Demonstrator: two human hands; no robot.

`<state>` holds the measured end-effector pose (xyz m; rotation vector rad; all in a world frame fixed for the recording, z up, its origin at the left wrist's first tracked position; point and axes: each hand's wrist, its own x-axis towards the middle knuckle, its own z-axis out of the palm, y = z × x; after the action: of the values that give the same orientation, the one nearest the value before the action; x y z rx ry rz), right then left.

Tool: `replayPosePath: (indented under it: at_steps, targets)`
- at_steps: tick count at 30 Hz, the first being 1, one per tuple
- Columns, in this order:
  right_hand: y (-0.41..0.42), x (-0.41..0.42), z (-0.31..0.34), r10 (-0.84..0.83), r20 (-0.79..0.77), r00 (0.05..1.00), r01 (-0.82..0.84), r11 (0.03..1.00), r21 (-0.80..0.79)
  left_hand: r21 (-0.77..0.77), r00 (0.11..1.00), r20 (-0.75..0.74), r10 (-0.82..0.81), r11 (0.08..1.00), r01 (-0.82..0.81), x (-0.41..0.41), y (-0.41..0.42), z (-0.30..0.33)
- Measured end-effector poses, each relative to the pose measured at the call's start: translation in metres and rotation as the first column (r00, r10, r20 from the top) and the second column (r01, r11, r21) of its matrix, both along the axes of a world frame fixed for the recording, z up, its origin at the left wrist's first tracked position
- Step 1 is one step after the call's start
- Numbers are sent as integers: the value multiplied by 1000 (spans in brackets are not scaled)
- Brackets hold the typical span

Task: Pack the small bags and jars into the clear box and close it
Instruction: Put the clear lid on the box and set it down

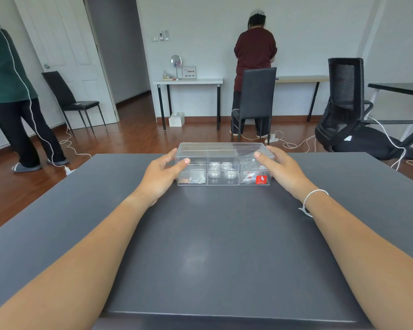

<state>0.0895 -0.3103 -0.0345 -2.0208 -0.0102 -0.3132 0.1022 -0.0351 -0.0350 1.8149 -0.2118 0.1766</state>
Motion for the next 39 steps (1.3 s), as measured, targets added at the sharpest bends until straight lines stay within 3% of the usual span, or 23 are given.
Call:
replayPosePath:
  at_steps: [8, 23, 39]
  targets:
    - [-3, -3, 0, 117, -90, 989, -122, 992, -45, 30, 999, -30, -19, 999, 20, -5, 6, -1]
    - [-3, 0, -4, 74, 17, 997, -74, 997, 10, 9, 998, 8, 57, 998, -57, -9, 6, 0]
    - [-5, -3, -3, 102, -4, 995, -102, 992, 75, 12, 999, 10, 37, 999, -37, -12, 6, -1]
